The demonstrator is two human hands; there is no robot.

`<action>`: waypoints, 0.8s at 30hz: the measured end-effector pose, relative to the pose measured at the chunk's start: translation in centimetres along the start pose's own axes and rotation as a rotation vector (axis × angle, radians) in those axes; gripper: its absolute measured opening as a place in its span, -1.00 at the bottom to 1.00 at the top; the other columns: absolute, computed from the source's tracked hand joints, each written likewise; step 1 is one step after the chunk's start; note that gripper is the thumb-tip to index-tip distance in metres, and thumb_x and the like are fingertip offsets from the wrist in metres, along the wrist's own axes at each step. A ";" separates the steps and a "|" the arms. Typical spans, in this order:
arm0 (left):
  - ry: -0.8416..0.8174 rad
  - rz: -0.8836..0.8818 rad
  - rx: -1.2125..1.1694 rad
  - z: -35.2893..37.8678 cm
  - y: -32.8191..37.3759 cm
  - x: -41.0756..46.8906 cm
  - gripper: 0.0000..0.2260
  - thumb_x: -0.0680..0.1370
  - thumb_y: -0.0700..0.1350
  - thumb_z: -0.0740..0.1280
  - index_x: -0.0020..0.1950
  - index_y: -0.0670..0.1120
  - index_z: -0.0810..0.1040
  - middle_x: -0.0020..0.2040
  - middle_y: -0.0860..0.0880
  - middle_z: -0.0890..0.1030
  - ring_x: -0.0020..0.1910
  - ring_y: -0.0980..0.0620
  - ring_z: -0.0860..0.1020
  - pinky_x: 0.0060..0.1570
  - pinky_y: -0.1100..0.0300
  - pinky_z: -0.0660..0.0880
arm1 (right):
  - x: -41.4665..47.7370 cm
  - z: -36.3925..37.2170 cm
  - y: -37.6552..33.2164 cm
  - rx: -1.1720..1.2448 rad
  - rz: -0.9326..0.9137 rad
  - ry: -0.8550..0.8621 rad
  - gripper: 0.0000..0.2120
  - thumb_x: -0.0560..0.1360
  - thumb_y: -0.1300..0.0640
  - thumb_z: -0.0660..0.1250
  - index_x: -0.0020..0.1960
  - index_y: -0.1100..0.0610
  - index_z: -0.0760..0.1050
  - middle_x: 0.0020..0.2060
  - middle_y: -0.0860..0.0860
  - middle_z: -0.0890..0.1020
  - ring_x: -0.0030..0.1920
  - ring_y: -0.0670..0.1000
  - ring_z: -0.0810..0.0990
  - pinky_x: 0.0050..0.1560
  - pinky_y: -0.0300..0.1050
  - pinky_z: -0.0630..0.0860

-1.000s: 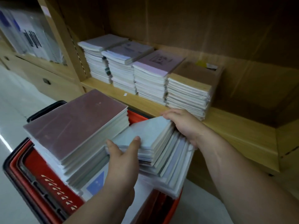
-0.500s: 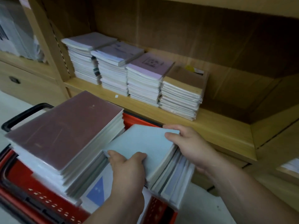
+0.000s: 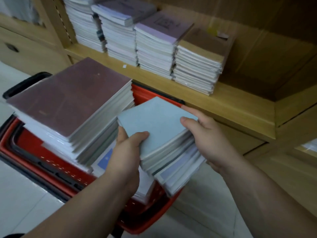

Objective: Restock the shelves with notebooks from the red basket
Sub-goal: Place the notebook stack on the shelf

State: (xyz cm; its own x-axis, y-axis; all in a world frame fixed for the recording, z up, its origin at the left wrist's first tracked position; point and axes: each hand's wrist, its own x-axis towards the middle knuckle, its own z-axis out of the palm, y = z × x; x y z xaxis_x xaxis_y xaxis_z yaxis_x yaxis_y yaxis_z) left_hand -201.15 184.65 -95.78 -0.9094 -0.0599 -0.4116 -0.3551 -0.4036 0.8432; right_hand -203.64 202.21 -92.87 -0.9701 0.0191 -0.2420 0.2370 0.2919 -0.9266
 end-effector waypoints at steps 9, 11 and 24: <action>-0.085 0.066 0.039 1.0 1.2 -0.8 -0.45 0.59 -0.26 0.28 0.53 0.13 0.33 0.16 0.00 0.70 0.11 -0.08 0.69 0.21 -0.14 0.58 | -1.1 -1.0 0.1 0.174 -0.015 0.048 -0.77 0.65 0.07 0.27 0.22 -0.18 0.57 -0.05 -0.32 0.70 0.00 -0.26 0.66 0.12 -0.12 0.53; -0.130 0.130 0.061 1.3 2.1 -0.9 -0.38 0.56 -0.26 0.30 0.56 0.15 0.29 0.18 0.01 0.69 0.11 -0.08 0.69 0.17 -0.11 0.60 | -1.5 -1.3 0.3 0.224 -0.013 0.080 -0.76 0.64 0.06 0.28 0.24 -0.18 0.57 -0.03 -0.32 0.70 0.01 -0.26 0.65 0.15 -0.11 0.54; -0.138 0.003 -0.092 1.3 3.6 -0.3 -0.55 0.52 -0.30 0.25 0.37 0.02 0.55 0.22 -0.15 0.67 0.15 -0.29 0.65 0.06 -0.23 0.59 | -1.1 -1.3 -0.3 0.259 0.037 0.033 -0.71 0.63 -0.09 0.27 0.34 -0.25 0.53 0.17 -0.27 0.59 0.18 -0.18 0.55 0.16 -0.13 0.46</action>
State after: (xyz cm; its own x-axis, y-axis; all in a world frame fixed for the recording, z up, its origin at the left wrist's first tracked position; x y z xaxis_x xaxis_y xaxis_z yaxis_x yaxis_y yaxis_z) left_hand -202.45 184.41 -92.16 -0.9338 0.0624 -0.3523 -0.3368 -0.4860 0.8065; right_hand -202.67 203.33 -91.94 -0.9607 0.0576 -0.2715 0.2737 0.0363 -0.9611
